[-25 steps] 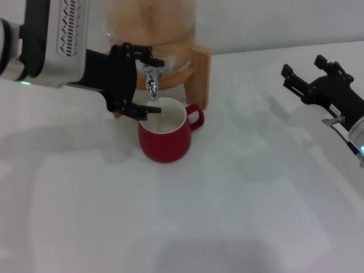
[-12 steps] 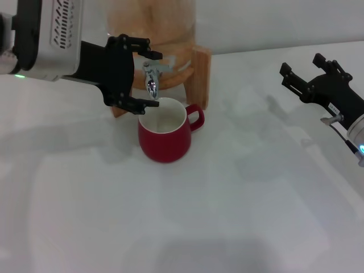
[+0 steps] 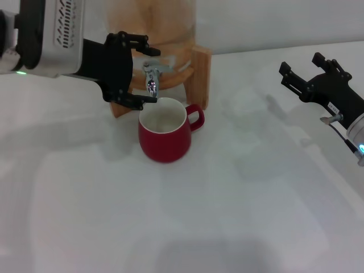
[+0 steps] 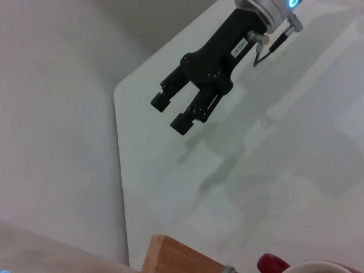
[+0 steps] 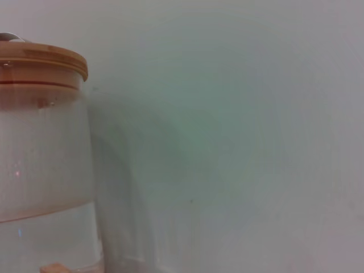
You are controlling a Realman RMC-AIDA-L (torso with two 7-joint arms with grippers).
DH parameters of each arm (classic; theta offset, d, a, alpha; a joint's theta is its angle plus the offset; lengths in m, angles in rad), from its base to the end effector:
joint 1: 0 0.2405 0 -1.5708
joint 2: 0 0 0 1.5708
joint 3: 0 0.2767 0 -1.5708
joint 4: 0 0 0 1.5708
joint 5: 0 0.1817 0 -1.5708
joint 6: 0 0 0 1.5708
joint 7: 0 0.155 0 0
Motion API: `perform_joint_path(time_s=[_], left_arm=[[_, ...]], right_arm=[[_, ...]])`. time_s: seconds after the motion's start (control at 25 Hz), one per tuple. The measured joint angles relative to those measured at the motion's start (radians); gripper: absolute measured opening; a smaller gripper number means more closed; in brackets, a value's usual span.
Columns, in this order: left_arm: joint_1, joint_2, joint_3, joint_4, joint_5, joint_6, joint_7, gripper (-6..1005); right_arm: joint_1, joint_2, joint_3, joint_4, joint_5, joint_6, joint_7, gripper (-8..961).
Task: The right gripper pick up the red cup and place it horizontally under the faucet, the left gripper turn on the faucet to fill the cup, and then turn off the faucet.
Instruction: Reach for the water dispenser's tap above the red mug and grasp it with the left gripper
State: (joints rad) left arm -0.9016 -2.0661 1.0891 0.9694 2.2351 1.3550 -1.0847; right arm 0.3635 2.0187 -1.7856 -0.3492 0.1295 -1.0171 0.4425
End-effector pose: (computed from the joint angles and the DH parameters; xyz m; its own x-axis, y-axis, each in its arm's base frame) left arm -0.1155 0.4127 -0.0276 0.8065 -0.5785 -0.1221 -0.5890 -0.7681 -0.2513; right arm 0.3169 0.3470 0.0070 0.6284 -0.0054 -0.7778 -0.7480 -0.2786 -0.6024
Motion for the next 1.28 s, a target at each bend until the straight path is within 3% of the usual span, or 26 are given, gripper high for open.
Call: perform_joint_path(time_s=[0.56,1.28], left_arm=[[-0.067,0.003,0.000,-0.098,-0.003,-0.043,0.058,857],[-0.067,-0.009,0.008,-0.121,-0.004,-0.044,0.083,857]], right_arm=[[0.000,-0.001,0.000,-0.001,0.006,0.004,-0.002,875],[0.000,-0.002,0.003,0.004,0.006,0.000,-0.002,875]])
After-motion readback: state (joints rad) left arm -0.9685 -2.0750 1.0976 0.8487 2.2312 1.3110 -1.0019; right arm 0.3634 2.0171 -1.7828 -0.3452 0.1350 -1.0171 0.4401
